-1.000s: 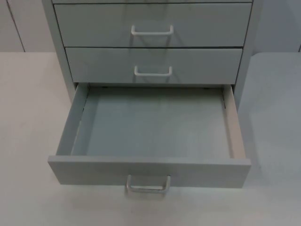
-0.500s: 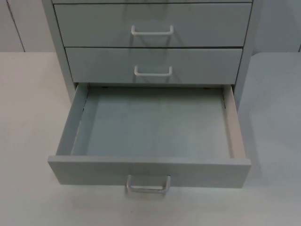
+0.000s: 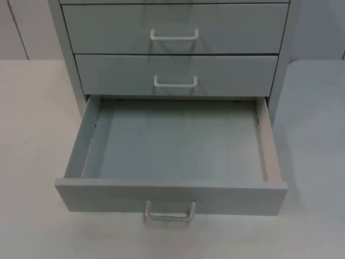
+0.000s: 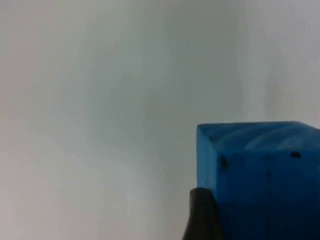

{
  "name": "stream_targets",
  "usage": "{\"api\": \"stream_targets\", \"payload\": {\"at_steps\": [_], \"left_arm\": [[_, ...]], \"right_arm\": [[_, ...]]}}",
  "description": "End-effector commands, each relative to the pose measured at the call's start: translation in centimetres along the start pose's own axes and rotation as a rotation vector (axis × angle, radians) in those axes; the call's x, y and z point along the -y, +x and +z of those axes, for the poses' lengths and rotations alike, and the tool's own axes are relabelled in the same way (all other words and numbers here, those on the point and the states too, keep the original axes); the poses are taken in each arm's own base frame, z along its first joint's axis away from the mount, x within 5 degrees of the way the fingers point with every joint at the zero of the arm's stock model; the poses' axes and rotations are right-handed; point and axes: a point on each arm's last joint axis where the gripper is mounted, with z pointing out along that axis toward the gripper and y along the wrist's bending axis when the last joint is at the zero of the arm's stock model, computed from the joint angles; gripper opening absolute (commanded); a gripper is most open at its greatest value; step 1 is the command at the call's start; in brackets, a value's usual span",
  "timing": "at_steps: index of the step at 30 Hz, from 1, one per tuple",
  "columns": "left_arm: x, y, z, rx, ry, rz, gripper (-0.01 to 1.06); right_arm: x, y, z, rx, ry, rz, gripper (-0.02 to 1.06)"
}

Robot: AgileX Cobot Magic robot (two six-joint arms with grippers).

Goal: Open the drawer with the left hand, place the block into the drawer with the right hand, then close the drawer with the left hand.

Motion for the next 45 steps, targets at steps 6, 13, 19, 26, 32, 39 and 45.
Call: {"api": "stream_targets", "payload": {"at_steps": [6,13,19,26,32,39,45], "left_arm": [[0.0,0.0,-0.1,0.009,0.008,-0.011,1.05],[0.0,0.0,-0.1,0.007,0.007,-0.011,1.05],[0.0,0.0,-0.1,0.005,0.007,-0.011,1.05],[0.0,0.0,-0.1,0.007,0.007,-0.011,1.05],[0.0,0.0,-0.1,0.009,0.008,-0.011,1.05],[0.0,0.0,-0.1,0.009,0.008,-0.011,1.05],[0.0,0.0,-0.1,0.009,0.008,-0.011,1.05]], "right_arm": [[-0.3,1.1,-7.6,0.077,-0.031,0.05,0.0],[-0.5,2.2,-11.4,0.136,-0.038,0.054,0.0],[-1.9,3.0,-13.7,0.168,-0.083,0.024,0.0],[-6.1,3.3,-13.9,0.157,-0.175,-0.073,0.0],[-11.0,3.9,-14.2,0.185,-0.224,-0.166,0.0],[-17.5,4.9,-12.5,0.178,-0.235,-0.247,0.0],[-22.1,5.9,-10.1,0.176,-0.243,-0.305,0.0]]}}
